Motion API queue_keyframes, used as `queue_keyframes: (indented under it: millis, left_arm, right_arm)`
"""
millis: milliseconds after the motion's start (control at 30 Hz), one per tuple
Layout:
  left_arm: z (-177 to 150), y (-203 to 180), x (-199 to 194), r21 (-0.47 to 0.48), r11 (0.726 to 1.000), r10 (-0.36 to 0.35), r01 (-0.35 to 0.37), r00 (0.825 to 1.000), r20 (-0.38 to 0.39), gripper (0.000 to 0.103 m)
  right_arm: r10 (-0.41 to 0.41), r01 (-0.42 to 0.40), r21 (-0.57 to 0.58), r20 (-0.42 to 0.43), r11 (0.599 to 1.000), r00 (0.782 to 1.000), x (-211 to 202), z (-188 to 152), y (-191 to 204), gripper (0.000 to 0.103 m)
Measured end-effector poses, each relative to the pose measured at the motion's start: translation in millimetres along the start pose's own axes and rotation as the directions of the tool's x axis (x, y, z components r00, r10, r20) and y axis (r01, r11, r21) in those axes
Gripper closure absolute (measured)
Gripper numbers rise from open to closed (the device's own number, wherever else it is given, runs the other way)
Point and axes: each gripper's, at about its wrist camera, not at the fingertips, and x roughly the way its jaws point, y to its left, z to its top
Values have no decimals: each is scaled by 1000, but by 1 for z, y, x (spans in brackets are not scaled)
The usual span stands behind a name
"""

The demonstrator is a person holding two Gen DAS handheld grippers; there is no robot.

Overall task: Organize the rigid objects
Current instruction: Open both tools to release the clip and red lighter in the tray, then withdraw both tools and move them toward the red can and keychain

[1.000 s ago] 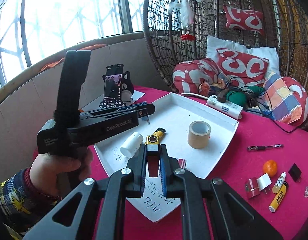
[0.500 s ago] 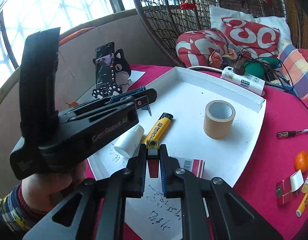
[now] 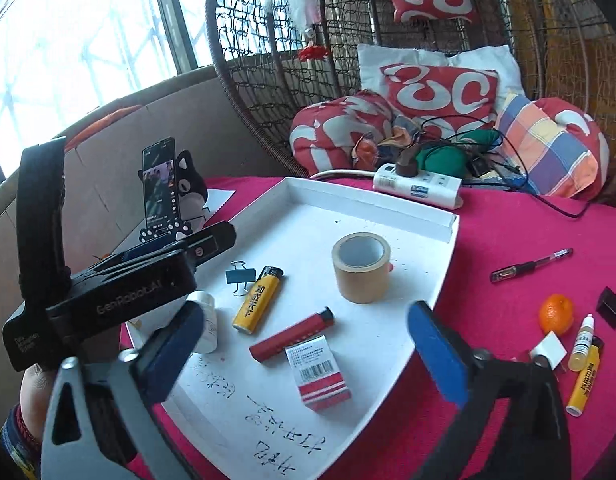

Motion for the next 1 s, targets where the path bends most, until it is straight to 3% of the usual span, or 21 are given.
queue_keyframes:
  millis: [200,333,500,600,700,800,1000]
  left_arm:
    - [-6,-14,-20,4,998,-65,65,998,19,0]
    - [-6,-24,-28,25,996,-81,80,996,27,0]
    - [-7,-34,-36,48,994,-97,96,995,35,0]
    - [-8,-39,-40,60,993,-104,102,994,38,0]
    - [-9,-47,-42,80,991,-112,109,993,35,0]
    - [-11,-55,-44,107,988,-119,115,993,28,0]
    - [-20,-78,-41,153,976,-159,158,987,-8,0]
  right_arm:
    - [-59,55,39,113,998,992,-43,-4,-14,0]
    - [-112,98,83,196,992,974,-73,-5,-26,0]
    - [-166,125,132,366,983,916,-120,-8,-36,0]
    - [-115,41,172,445,984,888,-141,-11,-45,0]
    - [-66,-40,217,461,975,885,-148,-12,-57,0]
    - [-116,10,235,442,972,890,-150,-14,-65,0]
    - [-204,59,315,450,947,869,-167,-29,-96,0]
